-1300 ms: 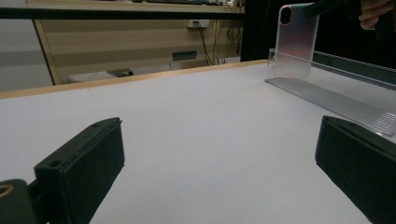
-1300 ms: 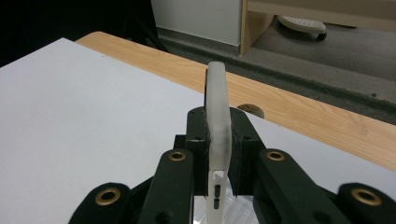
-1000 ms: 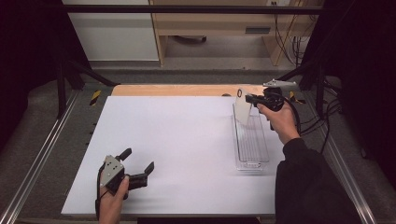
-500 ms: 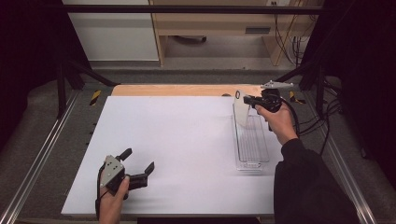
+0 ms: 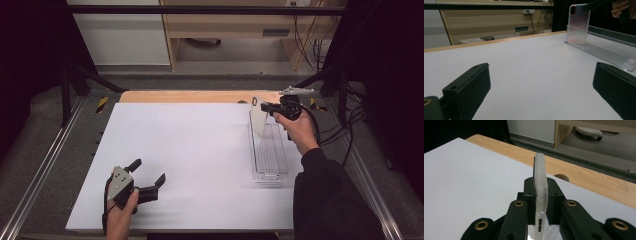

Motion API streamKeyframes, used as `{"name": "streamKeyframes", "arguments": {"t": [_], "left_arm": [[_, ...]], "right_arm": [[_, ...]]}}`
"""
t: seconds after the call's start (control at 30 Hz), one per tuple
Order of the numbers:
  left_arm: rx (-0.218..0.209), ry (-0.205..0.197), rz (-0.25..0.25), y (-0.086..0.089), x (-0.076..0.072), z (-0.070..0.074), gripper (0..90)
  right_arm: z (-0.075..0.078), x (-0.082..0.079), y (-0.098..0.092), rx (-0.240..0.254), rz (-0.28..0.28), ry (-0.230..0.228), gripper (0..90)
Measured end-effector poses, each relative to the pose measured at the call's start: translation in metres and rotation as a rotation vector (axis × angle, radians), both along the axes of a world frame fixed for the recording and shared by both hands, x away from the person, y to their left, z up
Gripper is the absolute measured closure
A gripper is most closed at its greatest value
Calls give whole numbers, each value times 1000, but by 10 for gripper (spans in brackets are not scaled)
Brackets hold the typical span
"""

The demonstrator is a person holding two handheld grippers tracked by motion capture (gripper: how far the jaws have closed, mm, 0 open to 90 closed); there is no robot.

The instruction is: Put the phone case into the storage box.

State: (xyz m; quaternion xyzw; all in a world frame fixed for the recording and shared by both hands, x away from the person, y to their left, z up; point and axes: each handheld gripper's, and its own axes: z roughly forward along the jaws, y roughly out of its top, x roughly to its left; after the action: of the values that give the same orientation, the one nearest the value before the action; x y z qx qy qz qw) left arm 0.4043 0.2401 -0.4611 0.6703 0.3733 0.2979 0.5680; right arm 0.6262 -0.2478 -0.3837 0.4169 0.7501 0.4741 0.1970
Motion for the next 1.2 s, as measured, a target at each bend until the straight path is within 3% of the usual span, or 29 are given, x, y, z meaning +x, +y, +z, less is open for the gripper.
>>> {"name": "streamKeyframes", "arguments": {"t": [0.53,0.93,1.2], "left_arm": [[1,0,1,-1,0,0,9],[0,-1,3,-1,0,0,10],[-3,0,5,-1,0,0,10]], "right_arm": [[3,3,-2,-34,-12,16,801],[4,7,0,-87,-80,24,730],[1,11,3,-106,-134,-3,672]]}}
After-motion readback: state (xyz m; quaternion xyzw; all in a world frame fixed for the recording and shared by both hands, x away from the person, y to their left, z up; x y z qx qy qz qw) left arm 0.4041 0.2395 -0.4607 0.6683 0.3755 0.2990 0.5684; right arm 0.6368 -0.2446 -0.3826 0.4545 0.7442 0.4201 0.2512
